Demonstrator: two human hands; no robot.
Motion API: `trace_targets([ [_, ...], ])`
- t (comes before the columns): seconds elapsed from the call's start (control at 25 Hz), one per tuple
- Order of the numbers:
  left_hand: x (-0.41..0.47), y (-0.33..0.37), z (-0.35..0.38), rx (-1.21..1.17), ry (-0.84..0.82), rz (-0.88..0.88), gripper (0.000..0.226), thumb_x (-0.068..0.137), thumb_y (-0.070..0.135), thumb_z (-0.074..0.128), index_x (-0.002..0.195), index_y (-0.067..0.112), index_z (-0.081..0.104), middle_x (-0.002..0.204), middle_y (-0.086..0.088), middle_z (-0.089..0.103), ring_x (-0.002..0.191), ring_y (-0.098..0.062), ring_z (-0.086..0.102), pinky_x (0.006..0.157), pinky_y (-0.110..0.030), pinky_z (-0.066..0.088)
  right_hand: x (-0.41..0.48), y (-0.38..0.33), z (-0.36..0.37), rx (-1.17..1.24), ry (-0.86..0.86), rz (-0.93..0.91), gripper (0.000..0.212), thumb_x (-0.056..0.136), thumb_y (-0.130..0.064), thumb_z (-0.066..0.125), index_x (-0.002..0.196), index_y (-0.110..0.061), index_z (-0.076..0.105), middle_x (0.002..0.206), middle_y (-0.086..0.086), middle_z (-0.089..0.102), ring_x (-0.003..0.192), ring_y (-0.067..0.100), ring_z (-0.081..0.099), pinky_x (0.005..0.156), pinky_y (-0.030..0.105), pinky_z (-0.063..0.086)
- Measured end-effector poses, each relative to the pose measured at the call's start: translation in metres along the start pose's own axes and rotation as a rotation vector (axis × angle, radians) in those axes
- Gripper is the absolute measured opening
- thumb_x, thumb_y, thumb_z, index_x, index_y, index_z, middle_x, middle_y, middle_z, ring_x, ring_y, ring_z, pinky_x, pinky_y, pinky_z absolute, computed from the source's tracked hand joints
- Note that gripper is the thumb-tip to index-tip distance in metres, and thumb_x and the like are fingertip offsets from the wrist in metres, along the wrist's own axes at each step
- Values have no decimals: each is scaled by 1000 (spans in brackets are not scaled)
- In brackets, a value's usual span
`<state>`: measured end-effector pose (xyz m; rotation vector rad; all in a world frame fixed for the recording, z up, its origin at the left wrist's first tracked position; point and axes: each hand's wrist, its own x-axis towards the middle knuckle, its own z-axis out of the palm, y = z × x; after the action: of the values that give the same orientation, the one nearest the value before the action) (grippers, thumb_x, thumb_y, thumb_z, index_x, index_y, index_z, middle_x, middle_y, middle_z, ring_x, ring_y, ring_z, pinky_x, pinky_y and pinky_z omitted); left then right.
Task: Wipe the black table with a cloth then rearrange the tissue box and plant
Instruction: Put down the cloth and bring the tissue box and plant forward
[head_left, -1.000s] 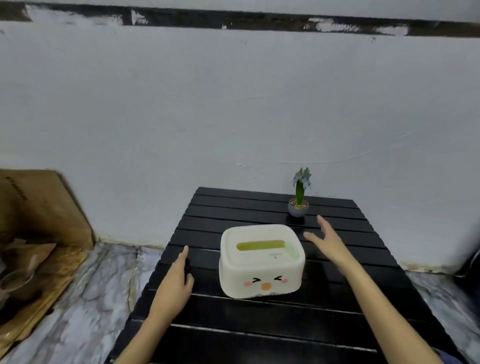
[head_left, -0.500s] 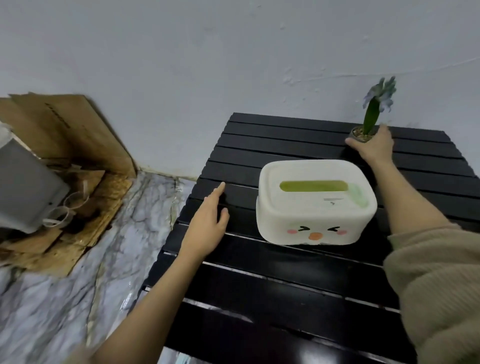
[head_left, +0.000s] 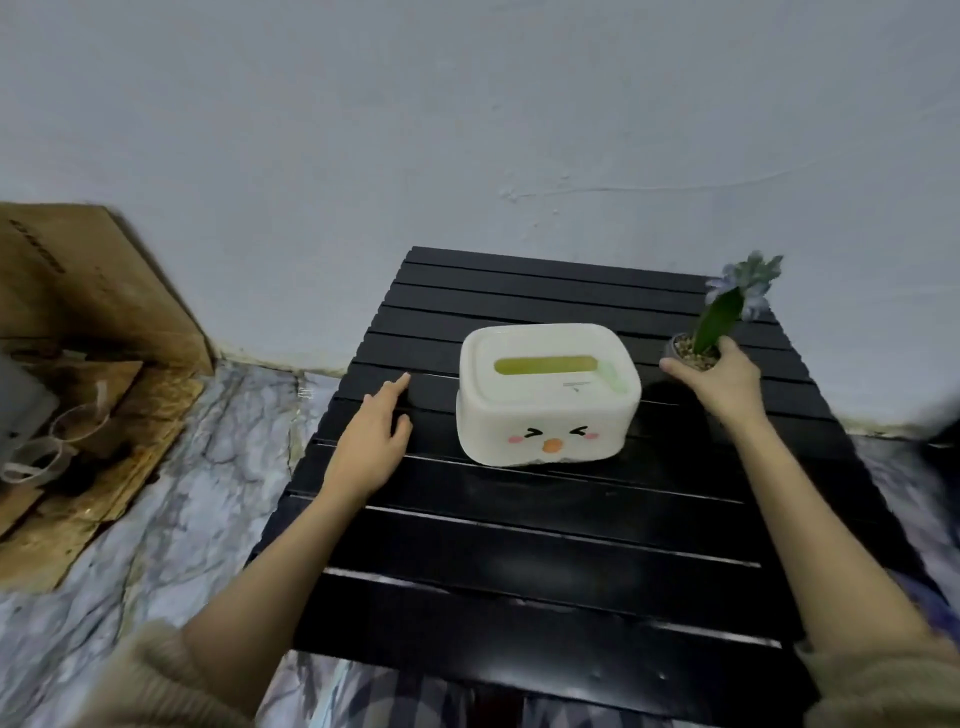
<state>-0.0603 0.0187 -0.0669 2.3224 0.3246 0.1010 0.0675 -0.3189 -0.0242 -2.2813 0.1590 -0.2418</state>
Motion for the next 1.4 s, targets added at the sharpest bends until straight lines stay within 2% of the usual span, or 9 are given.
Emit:
trace_targets([
  [0.44, -5, 1, -3, -10, -14, 13, 51, 92, 16, 34, 140, 27, 23, 152, -9, 27, 142, -27, 13, 114, -46, 25, -82, 16, -9, 62, -36, 43, 43, 72, -24, 76, 106, -7, 56, 103, 11, 61, 99, 29, 58, 78, 30, 41],
  [0.64, -4, -2, -5, -58, -4, -3, 55, 87, 10, 36, 139, 27, 27, 148, -8, 35, 140, -27, 22, 113, -47, 28, -94, 13, -14, 79, -11, 57, 93, 71, -26, 77, 142, -11, 19, 151, 10, 16, 137, 25, 22, 110, 42, 28],
  [0.76, -6, 1, -9, -114, 1, 19, 58, 84, 5, 37, 137, 27, 32, 146, -8, 39, 134, -26, 35, 112, -45, 32, -137, -3, -19, 141, 289, -25, 75, 78, -17, 70, 139, -12, 27, 147, 9, 22, 135, 24, 24, 110, 43, 29],
  [0.84, -11, 5, -12, -156, 17, 54, 59, 83, 0, 37, 135, 27, 36, 143, -7, 44, 129, -23, 42, 107, -35, 35, -165, -17, -15, 142, 367, -248, 53, 83, -16, 60, 132, -12, 39, 136, 4, 33, 127, 13, 34, 108, 27, 31],
  [0.92, -18, 12, -13, -197, 39, 90, 60, 82, -2, 36, 132, 31, 39, 134, -7, 53, 110, -21, 57, 91, -22, 41, -172, -28, -9, 159, 230, -393, 44, 87, -22, 50, 130, -17, 41, 130, -9, 36, 122, -2, 36, 105, 13, 29],
  [1.04, -39, 37, -7, -317, 54, 102, 56, 85, -1, 37, 130, 32, 41, 92, 5, 66, 59, -4, 49, 59, -6, 41, -156, -37, 3, 235, -70, -272, 50, 93, -20, 48, 139, -23, 28, 142, -11, 29, 132, 6, 29, 109, 28, 28],
  [1.12, -54, 56, 1, -421, 40, 91, 50, 88, 4, 38, 133, 25, 39, 103, 17, 60, 78, 2, 50, 73, -3, 40, -145, -42, 12, 358, -217, -117, 54, 95, -26, 44, 143, -24, 19, 150, -6, 22, 134, 5, 20, 109, 27, 22],
  [1.24, -67, 73, 10, -559, -42, 42, 48, 89, 11, 40, 134, 27, 36, 127, 12, 48, 116, -5, 44, 99, -24, 33, -137, -44, 25, 565, -314, 35, 52, 96, -32, 38, 143, -29, 15, 152, -6, 21, 136, 5, 19, 110, 26, 18],
  [1.4, -61, 79, 11, -614, -101, 31, 47, 89, 12, 42, 134, 27, 36, 121, 14, 50, 118, -10, 43, 96, -26, 31, -140, -42, 27, 675, -310, 98, 69, 77, -61, 46, 139, -42, 20, 151, -10, 24, 137, 8, 24, 117, 43, 20],
])
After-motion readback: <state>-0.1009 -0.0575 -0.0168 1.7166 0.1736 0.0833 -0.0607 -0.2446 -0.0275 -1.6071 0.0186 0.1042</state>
